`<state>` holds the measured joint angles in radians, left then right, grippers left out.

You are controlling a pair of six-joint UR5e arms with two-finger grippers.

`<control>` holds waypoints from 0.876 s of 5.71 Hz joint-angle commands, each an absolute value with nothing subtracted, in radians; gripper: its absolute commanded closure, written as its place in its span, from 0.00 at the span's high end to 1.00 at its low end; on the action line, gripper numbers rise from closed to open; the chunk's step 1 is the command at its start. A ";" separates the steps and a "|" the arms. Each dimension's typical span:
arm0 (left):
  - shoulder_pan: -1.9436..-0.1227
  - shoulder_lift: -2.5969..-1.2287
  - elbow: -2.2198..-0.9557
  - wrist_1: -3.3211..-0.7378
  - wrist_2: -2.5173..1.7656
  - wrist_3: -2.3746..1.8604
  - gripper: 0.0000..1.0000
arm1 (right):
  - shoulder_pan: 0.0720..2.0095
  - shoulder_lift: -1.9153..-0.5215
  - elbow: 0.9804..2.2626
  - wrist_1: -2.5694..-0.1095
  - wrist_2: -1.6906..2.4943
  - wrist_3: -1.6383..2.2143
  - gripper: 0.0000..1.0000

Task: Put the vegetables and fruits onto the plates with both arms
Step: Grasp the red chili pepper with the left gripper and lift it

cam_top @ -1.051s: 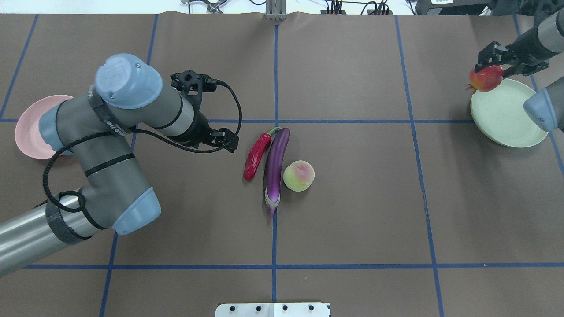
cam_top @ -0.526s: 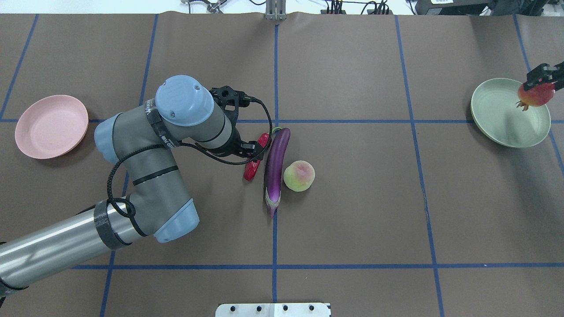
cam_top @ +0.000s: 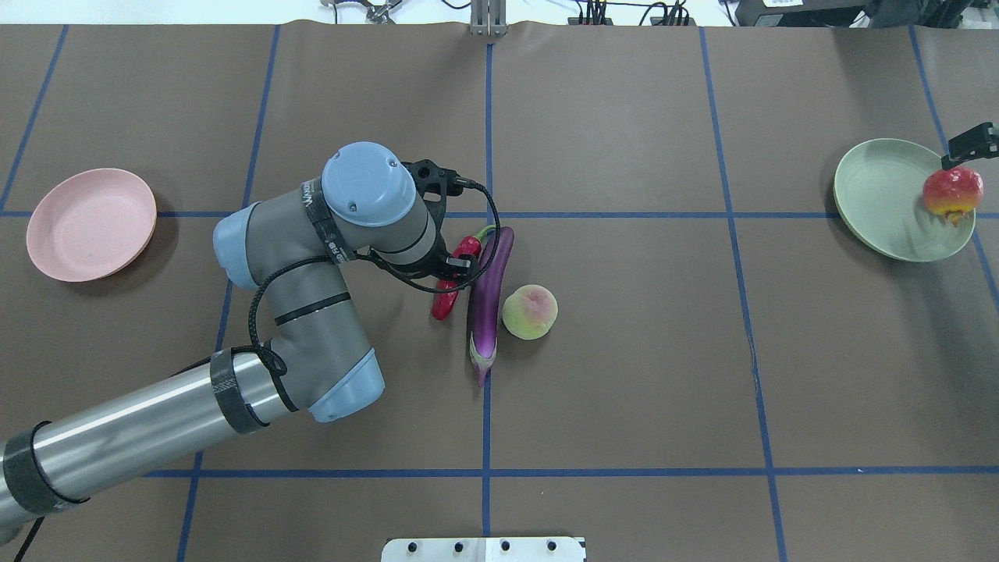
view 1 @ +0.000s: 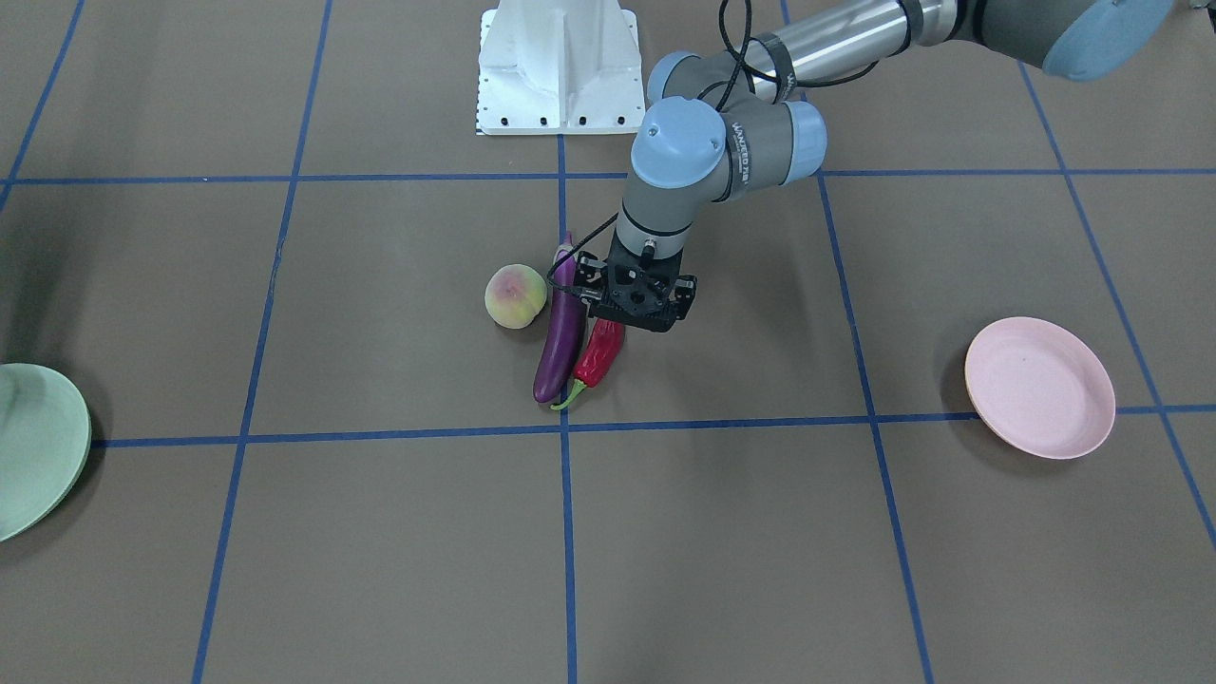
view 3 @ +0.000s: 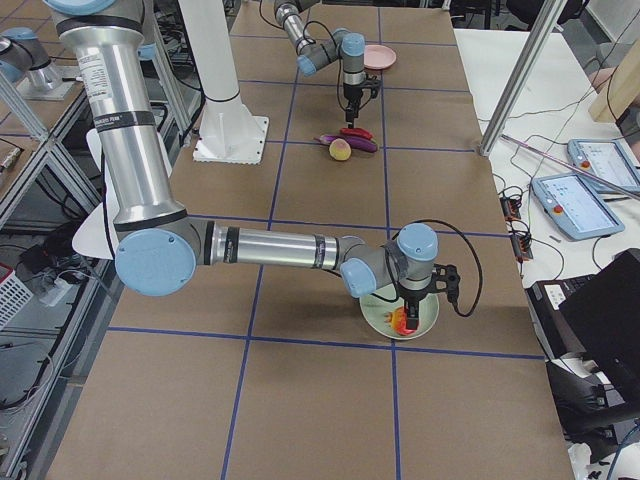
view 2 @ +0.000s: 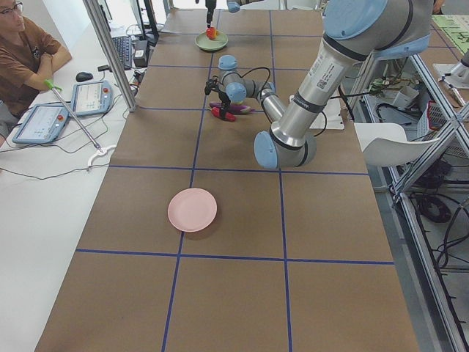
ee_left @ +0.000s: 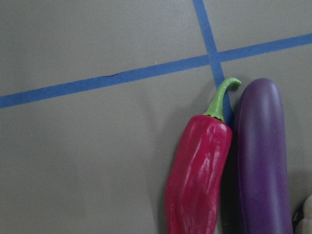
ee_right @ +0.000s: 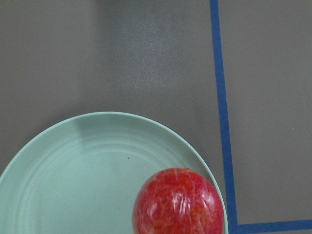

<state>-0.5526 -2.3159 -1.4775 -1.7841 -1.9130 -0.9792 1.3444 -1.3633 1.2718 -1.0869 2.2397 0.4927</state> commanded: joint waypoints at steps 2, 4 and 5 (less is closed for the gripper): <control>-0.542 -2.333 -1.444 -1.786 -1.911 -0.980 0.75 | 1.356 -1.361 1.273 -1.088 2.269 0.492 1.00; -0.529 -2.335 -1.439 -1.786 -1.910 -0.980 0.69 | 1.356 -1.362 1.273 -1.089 2.267 0.492 1.00; -0.529 -2.348 -1.424 -1.786 -1.910 -0.979 0.66 | 1.356 -1.364 1.273 -1.089 2.267 0.494 1.00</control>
<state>-0.5306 -2.3390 -1.4344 -1.7856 -1.9101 -0.9798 1.3559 -1.3624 1.2732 -1.0891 2.2672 0.4929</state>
